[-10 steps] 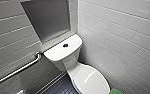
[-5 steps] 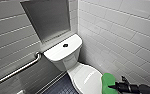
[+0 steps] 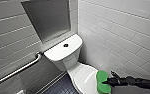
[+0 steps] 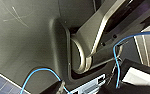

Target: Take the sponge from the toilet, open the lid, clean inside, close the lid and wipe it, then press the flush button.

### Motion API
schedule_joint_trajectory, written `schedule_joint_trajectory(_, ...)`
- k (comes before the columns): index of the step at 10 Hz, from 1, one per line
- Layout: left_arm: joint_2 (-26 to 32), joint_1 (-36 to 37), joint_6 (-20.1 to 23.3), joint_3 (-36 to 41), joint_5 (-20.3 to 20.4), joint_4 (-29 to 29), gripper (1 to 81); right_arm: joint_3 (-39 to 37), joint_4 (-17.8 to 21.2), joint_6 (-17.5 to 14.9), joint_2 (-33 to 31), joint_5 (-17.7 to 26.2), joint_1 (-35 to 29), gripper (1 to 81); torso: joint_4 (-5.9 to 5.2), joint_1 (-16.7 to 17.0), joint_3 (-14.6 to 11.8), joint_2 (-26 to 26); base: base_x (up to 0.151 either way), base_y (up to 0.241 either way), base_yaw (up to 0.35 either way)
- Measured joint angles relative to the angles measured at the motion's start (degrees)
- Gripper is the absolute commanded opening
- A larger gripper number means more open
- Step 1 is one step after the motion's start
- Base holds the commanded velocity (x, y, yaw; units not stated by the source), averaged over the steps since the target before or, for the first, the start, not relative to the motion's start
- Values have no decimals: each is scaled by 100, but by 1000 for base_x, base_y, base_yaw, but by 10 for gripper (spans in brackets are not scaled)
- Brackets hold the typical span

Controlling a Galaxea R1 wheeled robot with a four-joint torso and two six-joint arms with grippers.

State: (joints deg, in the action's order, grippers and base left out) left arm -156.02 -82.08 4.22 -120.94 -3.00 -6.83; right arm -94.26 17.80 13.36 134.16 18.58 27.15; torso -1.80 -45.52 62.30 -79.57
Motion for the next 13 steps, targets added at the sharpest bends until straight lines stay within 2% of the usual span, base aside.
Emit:
schedule_joint_trajectory(2, 1, -2, -1, 0, -2, 2, 811, -673, -20, 26, 667, 243, -150, 10, 0, 0, 0, 0, 0, 0, 0)
schedule_joint_trajectory(7, 30, 0, 0, -2, 0, 5, 811, -2231, -74, 182, 2342, 521, -299, 10, 0, 0, 2, 2, 0, 0, 0)
schedule_joint_trajectory(8, 30, 2, 0, -2, 5, 5, 811, -2476, -79, 234, 2502, 562, -386, 10, 0, 0, 37, 0, 0, 0, 0)
schedule_joint_trajectory(11, 28, 5, 0, -2, 2, 2, 811, -3027, -101, 282, 2778, 556, -708, 10, -5, -2, 394, 5, 0, 0, 0)
schedule_joint_trajectory(13, 11, 46, 0, -2, 9, 0, 811, -3293, -107, 282, 2955, 490, -697, 10, -5, -4, 455, 6, 0, 0, 0)
